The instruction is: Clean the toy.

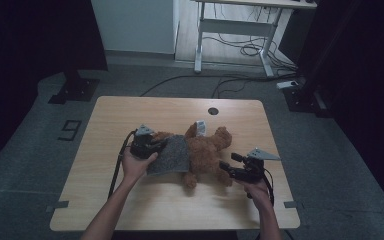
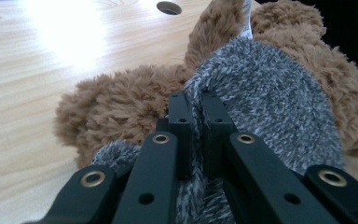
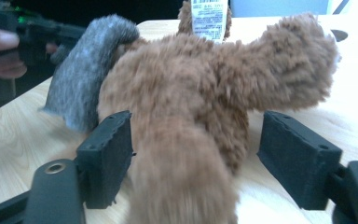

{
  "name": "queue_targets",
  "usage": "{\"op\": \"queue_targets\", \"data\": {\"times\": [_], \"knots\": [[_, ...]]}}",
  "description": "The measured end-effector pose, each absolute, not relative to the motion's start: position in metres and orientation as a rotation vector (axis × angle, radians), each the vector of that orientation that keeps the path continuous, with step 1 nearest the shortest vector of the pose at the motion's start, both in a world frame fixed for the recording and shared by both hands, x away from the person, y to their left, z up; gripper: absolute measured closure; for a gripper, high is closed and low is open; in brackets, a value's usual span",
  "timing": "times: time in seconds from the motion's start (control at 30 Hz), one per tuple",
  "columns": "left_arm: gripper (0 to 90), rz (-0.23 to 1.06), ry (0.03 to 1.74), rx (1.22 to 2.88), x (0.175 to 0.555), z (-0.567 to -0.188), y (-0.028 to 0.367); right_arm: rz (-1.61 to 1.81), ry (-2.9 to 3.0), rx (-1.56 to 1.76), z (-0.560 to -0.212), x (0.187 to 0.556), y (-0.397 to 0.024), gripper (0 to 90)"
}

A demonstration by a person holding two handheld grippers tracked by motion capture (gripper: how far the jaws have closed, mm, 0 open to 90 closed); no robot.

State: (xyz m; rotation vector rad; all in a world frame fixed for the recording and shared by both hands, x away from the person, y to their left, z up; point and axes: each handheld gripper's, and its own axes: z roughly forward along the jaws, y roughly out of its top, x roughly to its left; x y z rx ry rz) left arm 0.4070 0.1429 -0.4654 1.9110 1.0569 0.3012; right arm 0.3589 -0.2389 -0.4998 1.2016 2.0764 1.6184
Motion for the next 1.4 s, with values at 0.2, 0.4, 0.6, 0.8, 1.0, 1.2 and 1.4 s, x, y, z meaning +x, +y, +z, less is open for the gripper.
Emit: {"op": "queue_targets", "data": {"times": [0.2, 0.4, 0.6, 0.8, 1.0, 1.2, 1.4], "knots": [[84.5, 0.284, 1.042, 1.919, 0.398, -0.467, 0.148, 1.572, 2.146, 1.22, -0.505, 0.374, -0.209, 18.9], [84.1, 0.261, 1.043, 1.919, 0.395, -0.467, 0.152, 1.51, 2.255, 1.142, -0.523, 0.382, -0.186, 36.3], [84.2, 0.295, 1.013, 1.941, 0.386, -0.451, 0.141, 1.538, 2.265, 1.088, -0.532, 0.376, -0.191, 53.2], [84.1, 0.28, 0.904, 1.931, 0.387, -0.426, 0.096, 1.516, 2.27, 0.996, -0.535, 0.369, -0.191, 55.1], [83.8, 0.174, 0.814, 1.948, 0.392, -0.422, 0.034, 1.505, 2.274, 0.984, -0.535, 0.367, -0.192, 55.0], [83.4, 0.182, 0.84, 2.03, 0.4, -0.445, 0.004, 1.507, 2.287, 0.983, -0.536, 0.367, -0.193, 54.3], [83.4, 0.249, 0.852, 2.028, 0.395, -0.452, 0.018, 1.505, 2.293, 0.995, -0.536, 0.367, -0.193, 54.1]]}}
